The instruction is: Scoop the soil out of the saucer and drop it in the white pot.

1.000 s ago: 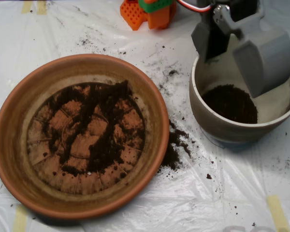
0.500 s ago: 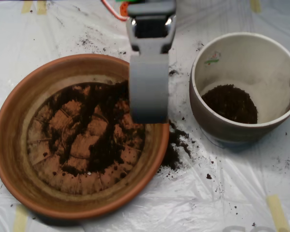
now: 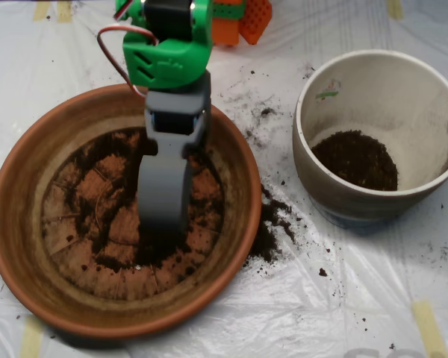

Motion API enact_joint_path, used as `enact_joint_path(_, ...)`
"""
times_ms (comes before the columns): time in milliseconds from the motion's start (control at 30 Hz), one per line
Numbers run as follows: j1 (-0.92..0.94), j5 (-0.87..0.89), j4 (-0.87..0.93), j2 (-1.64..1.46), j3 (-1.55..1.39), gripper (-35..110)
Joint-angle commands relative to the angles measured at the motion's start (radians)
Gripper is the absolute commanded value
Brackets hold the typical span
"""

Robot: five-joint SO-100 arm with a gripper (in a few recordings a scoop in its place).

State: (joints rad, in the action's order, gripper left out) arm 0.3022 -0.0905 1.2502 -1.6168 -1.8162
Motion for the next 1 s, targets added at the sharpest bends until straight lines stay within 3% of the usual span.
enact_joint_path(0,0.015,-0.023,0.051,0.077,0.12,62)
enact_joint_path(233,0.037,-0.044,0.067,0.252,0.19,67)
enact_joint_path(700,0.115,-0.04,0.256,0.603,0.63,68)
enact_joint_path(967,0.107,-0.055,0.23,0.634,0.65,63)
